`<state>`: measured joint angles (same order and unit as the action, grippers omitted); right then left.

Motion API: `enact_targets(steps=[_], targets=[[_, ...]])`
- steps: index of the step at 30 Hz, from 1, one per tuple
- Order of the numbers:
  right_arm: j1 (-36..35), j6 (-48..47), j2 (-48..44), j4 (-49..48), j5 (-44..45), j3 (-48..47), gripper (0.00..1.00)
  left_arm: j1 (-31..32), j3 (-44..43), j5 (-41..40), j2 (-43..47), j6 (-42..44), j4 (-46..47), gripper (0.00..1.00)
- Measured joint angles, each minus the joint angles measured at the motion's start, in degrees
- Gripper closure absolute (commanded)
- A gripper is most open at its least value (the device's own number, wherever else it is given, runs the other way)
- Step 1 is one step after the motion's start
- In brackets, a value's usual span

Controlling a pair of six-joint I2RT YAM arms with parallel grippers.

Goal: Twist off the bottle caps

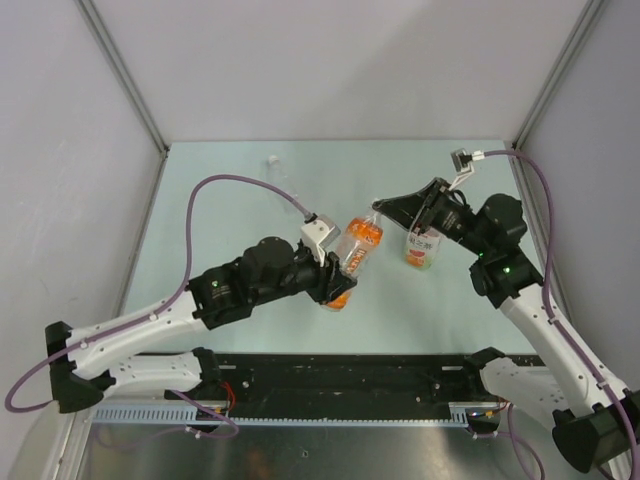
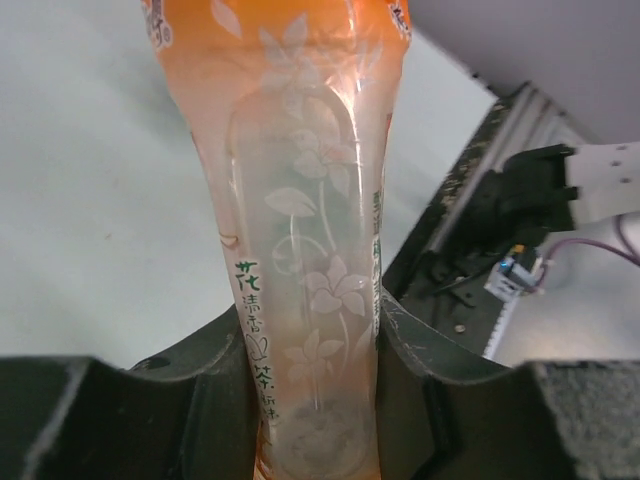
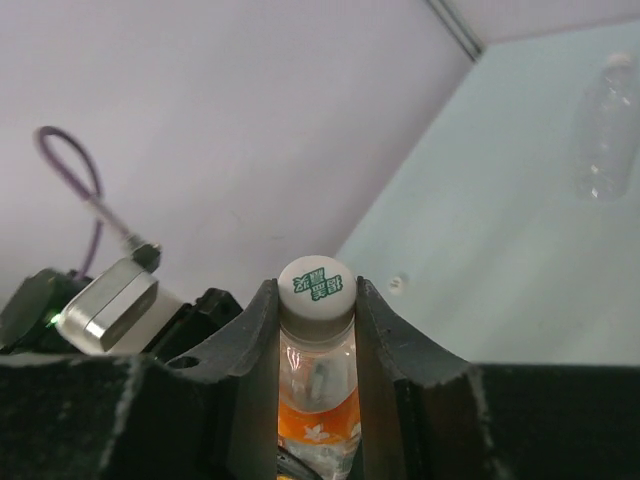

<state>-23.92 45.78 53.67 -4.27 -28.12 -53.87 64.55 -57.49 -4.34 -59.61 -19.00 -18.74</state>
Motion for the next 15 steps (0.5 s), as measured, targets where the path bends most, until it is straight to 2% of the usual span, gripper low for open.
enact_targets(steps=[6, 12, 13, 15], targets=[[3.1, 5.5, -2.0, -16.6, -7.6, 4.7, 1.00, -1.4, 1.6, 10.2, 1.7, -0.3, 7.3, 1.00], [4.5, 10.1, -1.8, -28.9, -12.3, 7.4, 1.00, -1.7, 3.1, 14.6, 2.9, -0.6, 11.2, 1.00], [4.5, 10.3, -1.8, -29.7, -12.6, 7.4, 0.97, -1.7, 3.2, 14.9, 3.1, -0.6, 11.6, 1.00], [4.5, 10.6, -1.9, -31.4, -13.2, 7.4, 0.81, -1.7, 3.5, 15.4, 3.6, -0.5, 12.2, 1.00]])
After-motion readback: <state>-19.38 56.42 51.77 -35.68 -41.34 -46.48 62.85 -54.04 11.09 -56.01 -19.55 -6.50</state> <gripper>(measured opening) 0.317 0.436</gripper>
